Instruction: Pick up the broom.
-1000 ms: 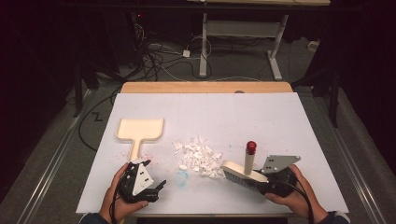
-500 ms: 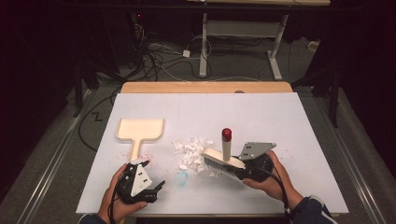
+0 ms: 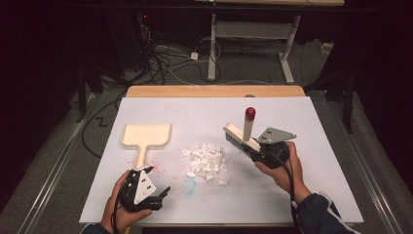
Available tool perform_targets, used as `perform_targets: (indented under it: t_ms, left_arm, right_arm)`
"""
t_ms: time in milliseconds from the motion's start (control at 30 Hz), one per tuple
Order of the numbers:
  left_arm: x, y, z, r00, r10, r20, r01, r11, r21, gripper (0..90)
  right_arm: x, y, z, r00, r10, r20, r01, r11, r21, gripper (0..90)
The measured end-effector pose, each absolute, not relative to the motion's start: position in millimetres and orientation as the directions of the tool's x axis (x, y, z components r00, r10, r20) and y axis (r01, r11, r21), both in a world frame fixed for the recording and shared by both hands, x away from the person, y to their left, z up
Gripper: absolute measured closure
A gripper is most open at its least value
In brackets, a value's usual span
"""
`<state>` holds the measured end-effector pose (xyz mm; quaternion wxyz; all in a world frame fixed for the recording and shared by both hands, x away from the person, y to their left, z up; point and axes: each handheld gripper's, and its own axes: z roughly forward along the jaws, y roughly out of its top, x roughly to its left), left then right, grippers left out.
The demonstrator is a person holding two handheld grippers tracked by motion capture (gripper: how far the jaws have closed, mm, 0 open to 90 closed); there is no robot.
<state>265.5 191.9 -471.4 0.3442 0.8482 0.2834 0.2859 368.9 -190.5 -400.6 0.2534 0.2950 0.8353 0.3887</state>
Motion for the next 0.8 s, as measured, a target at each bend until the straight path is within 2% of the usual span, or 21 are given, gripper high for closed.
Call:
perform_targets:
  t_ms: [133,200,233,533,700,800]
  left_arm:
    - [266,192,-472,0.677,0.679,0.285,0.285,-0.599,0.749,16.5]
    - [266,193,-472,0.676,0.679,0.285,0.285,-0.598,0.749,16.5]
    - [266,194,-472,0.677,0.678,0.287,0.286,-0.601,0.746,16.5]
    - [266,193,-472,0.677,0.677,0.288,0.286,-0.603,0.745,16.5]
    - [266,193,-473,0.678,0.677,0.285,0.287,-0.602,0.745,16.5]
    - [265,193,-472,0.679,0.676,0.287,0.286,-0.603,0.745,16.5]
  right_arm:
    - [397,-174,-428,-0.632,0.745,-0.216,0.339,0.515,0.787,67.8]
    - [399,-169,-433,-0.625,0.750,-0.216,0.348,0.516,0.783,67.8]
    - [398,-158,-440,-0.610,0.750,-0.254,0.336,0.535,0.775,67.8]
    - [370,-107,-448,-0.711,0.657,-0.251,0.258,0.575,0.776,67.5]
    - [362,-101,-444,-0.718,0.634,-0.288,0.219,0.599,0.770,67.8]
    - [362,-110,-432,-0.712,0.652,-0.261,0.221,0.561,0.798,67.8]
